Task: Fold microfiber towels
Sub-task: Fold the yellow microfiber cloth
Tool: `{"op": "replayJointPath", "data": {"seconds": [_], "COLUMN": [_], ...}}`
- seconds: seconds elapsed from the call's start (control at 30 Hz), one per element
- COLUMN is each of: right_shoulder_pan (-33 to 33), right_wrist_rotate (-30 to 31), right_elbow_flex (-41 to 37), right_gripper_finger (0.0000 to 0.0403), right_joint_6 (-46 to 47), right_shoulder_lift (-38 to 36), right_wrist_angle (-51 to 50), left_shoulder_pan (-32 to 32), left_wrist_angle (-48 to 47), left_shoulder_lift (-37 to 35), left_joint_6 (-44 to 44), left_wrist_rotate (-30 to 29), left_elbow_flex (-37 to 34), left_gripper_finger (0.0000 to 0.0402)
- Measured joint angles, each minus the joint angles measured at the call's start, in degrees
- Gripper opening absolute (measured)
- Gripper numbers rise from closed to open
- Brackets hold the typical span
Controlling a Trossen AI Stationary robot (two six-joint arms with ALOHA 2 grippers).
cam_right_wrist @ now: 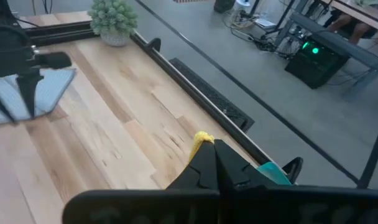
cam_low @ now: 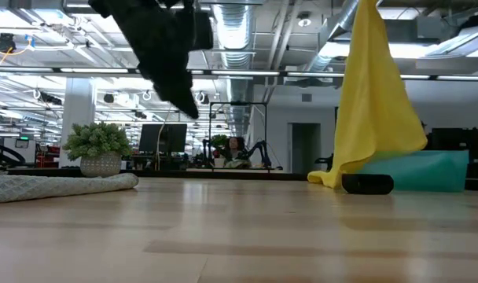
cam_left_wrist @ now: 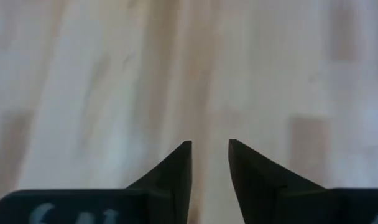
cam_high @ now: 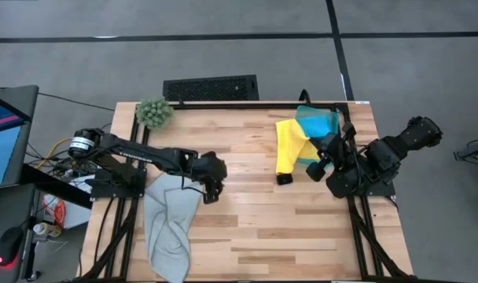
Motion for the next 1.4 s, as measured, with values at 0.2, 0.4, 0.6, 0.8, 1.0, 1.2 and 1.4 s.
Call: {"op": "replayJointPath", "data": {"seconds": [0.2,0.4,0.6,0.8,1.0,1.2,1.4], "right_shoulder_pan": [1.3,3.9,3.9,3.7,3.7,3.9,4.3], "right_wrist_rotate": [-0.3,-0.6,-0.6,-0.6,-0.6,-0.7,-0.7], "right_elbow_flex": [0.0,0.0,0.0,0.0,0.0,0.0,0.0], "right_gripper_finger": [0.0000,0.0000,0.0000,0.0000,0.0000,0.0000,0.0000], "right_joint_6": [-1.1,-4.1,-4.4,-4.6,-5.0,-5.7,-6.1], "right_shoulder_lift": [0.0,0.0,0.0,0.0,0.0,0.0,0.0], "right_wrist_angle": [3.7,8.1,8.6,8.9,9.0,9.0,9.0], "left_shoulder_pan": [-2.1,-4.1,-4.9,-4.5,-4.1,-4.2,-4.2], "left_wrist_angle": [15.2,32.2,47.5,55.9,55.8,55.0,52.0], "left_shoulder_lift": [0.0,3.5,13.4,24.3,34.1,38.3,39.8], "left_joint_6": [3.4,7.1,10.1,15.3,12.6,10.1,9.4], "left_wrist_rotate": [5.3,-2.7,-8.3,-11.2,-9.9,-12.7,-18.4], "left_elbow_flex": [-0.5,-2.0,-2.0,0.1,6.3,11.4,14.6], "left_gripper_finger": [0.0121,0.0137,0.0142,0.0142,0.0142,0.0142,0.0142]}}
